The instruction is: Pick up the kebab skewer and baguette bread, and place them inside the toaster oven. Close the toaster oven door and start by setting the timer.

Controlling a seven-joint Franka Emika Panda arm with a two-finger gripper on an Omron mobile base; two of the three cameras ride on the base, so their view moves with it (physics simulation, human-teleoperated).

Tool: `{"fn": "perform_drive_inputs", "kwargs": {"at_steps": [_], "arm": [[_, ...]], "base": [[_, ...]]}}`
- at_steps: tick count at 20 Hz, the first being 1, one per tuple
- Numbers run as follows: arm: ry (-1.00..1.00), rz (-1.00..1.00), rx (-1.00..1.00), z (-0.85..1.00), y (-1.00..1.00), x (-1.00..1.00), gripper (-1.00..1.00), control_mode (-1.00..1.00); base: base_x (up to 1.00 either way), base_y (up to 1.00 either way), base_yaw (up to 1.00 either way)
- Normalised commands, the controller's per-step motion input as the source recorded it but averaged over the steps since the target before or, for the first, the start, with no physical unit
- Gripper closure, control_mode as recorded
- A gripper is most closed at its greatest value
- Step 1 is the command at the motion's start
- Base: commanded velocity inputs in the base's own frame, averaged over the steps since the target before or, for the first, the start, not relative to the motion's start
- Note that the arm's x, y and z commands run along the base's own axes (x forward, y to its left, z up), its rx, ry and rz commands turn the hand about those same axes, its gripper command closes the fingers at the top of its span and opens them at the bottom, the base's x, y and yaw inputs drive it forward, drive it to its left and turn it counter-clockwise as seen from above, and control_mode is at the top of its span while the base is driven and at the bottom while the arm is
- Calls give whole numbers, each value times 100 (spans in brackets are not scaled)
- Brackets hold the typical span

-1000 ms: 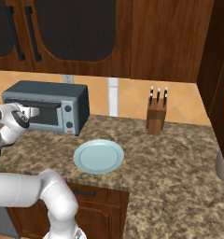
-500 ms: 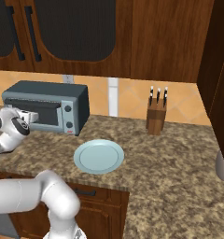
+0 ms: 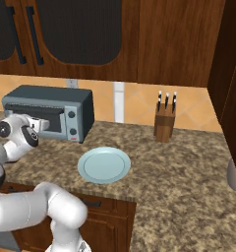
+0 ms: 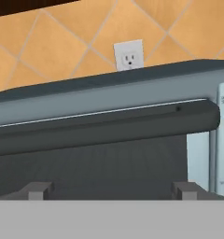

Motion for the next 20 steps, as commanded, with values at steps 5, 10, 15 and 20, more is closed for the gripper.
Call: {"fn": "perform_drive_inputs", "kwargs": {"at_steps": [5,10,15,20], "arm": [[0,0,2,0,-85,-18,-100,-100],[0,0,2,0,-74,-8,-100,-100],[0,0,0,-4,-40,0,-100,-100],[0,0,0,-15,-17,1,-100,-100]], "base": [[0,0,0],[0,0,0],[0,0,0],[0,0,0]]}}
